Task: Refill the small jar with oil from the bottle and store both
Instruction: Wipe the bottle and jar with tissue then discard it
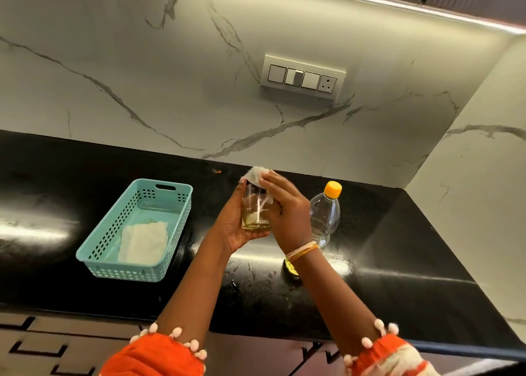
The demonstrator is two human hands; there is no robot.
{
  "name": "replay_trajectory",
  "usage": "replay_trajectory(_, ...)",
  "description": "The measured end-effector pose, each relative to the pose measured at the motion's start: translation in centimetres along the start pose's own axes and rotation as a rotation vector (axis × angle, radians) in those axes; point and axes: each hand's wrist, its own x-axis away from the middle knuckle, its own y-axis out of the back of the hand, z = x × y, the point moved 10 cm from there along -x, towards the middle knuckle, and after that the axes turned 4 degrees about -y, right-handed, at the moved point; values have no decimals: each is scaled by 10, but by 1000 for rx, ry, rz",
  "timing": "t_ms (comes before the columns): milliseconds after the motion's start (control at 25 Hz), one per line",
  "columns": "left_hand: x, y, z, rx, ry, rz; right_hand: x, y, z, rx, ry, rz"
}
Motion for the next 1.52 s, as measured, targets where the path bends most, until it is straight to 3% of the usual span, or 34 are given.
replay_trajectory(280,3,-12,-8,-41,-25,108,87,-5,17,77,283,53)
replay_trajectory(440,2,-22,-2,64,40,147,36,24,7,38,100,-132)
replay_trajectory(560,-1,-21,3,-10,13,102,-1,24,-4,53,-1,-108)
replay_trajectory(840,-7,-17,10,90,108,78,73,-2,6,163,184,41)
replay_trajectory(1080,-10,-21,25,149,143,125,17,29,-21,60,-76,-131)
replay_trajectory(1160,-11,-21,23,71,108,121,-5,27,-30,10,-122,-94)
replay_trajectory(1320,-3,-31,22,171,105,185,21,9,-17,61,-33,3)
replay_trajectory(1440,-5,-24,24,199,115,149,65,7,1,41,84,21)
replay_trajectory(1520,-7,-19,23,194,111,118,66,15,-6,-39,26,-26)
